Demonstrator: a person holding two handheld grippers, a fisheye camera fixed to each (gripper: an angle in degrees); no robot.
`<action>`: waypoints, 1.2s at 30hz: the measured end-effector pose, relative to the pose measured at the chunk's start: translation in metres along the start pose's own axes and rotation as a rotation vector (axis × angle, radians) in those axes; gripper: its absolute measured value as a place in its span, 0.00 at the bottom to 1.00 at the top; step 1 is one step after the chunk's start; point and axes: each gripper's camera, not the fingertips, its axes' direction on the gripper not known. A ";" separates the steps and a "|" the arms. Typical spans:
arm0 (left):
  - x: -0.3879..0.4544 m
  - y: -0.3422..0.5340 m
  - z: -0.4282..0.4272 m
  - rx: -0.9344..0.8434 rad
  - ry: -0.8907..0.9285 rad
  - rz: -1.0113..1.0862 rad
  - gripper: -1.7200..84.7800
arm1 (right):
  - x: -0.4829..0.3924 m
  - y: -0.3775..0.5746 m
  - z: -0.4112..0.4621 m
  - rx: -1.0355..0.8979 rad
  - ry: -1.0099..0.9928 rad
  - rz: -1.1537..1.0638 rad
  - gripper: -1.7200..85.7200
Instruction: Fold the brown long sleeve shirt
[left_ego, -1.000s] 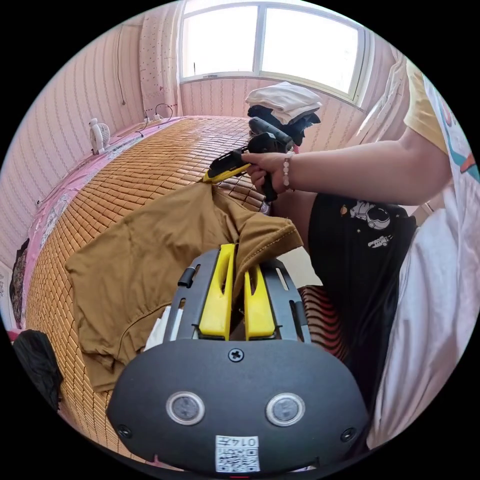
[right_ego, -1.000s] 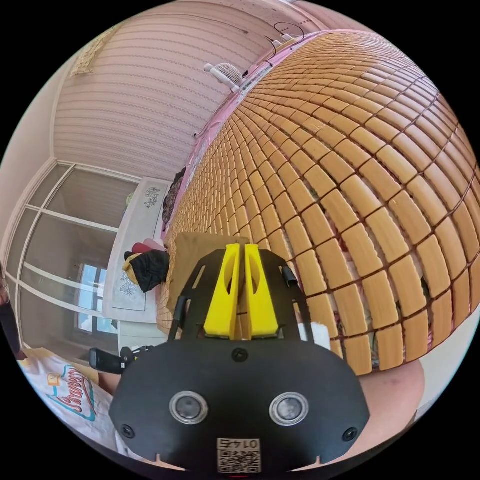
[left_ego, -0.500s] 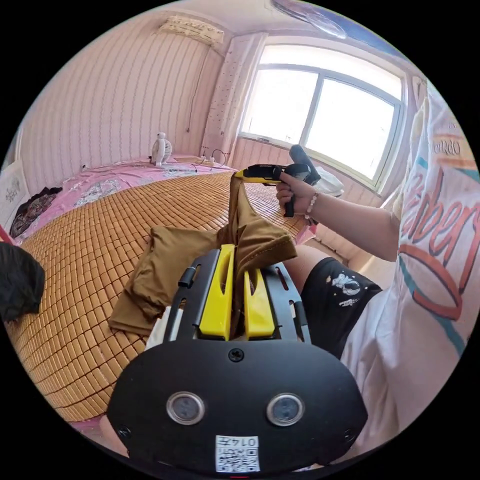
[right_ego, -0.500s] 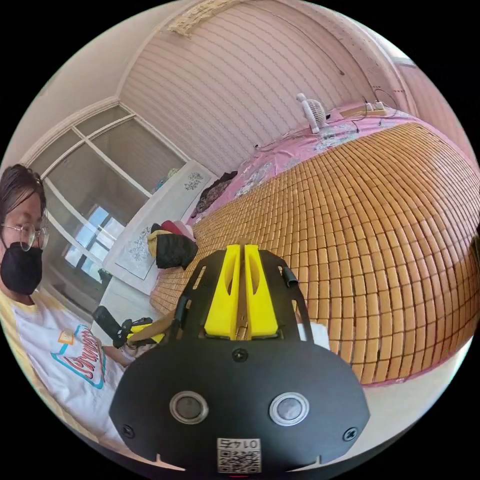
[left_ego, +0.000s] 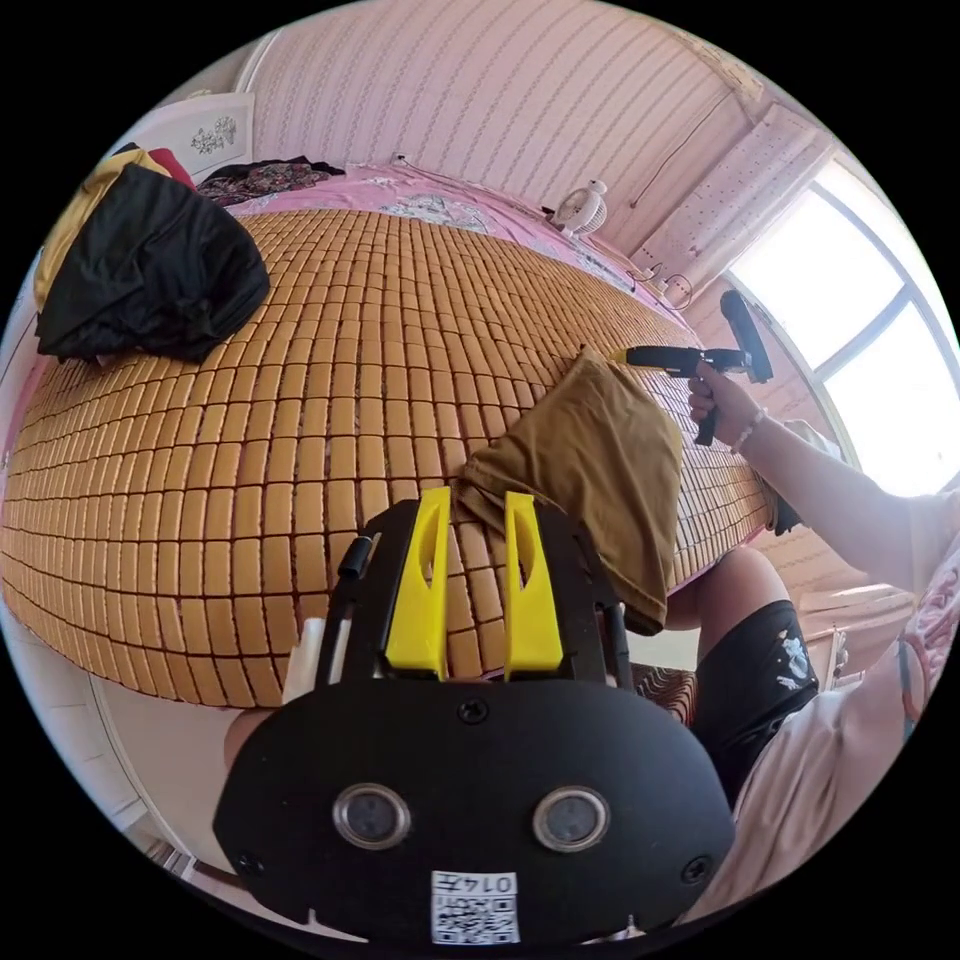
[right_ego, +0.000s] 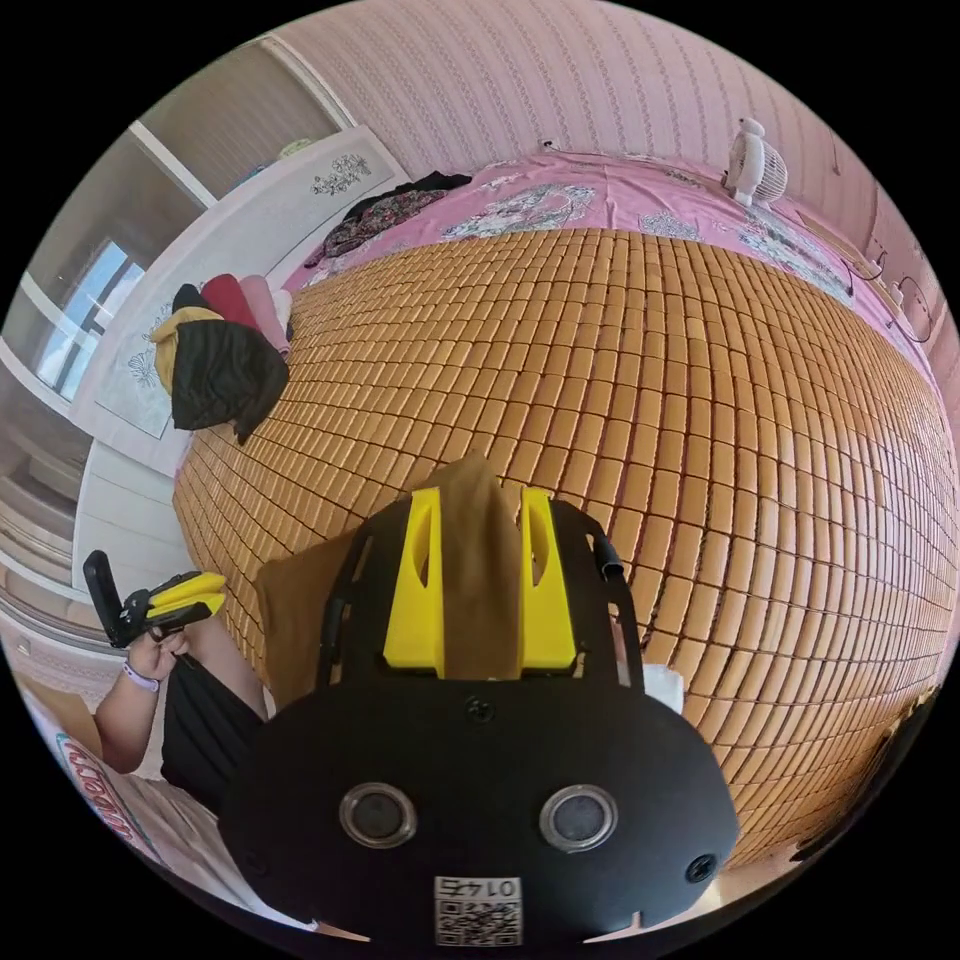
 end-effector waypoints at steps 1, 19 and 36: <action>0.000 -0.002 0.003 0.003 -0.001 -0.007 0.14 | -0.002 -0.002 0.010 -0.040 0.029 -0.012 0.16; 0.047 -0.021 -0.008 0.057 -0.014 0.073 0.04 | -0.076 0.025 0.025 -0.070 0.127 -0.252 0.03; 0.170 -0.059 -0.108 0.196 0.057 0.439 0.02 | -0.033 0.163 -0.150 0.501 -0.152 -0.041 0.02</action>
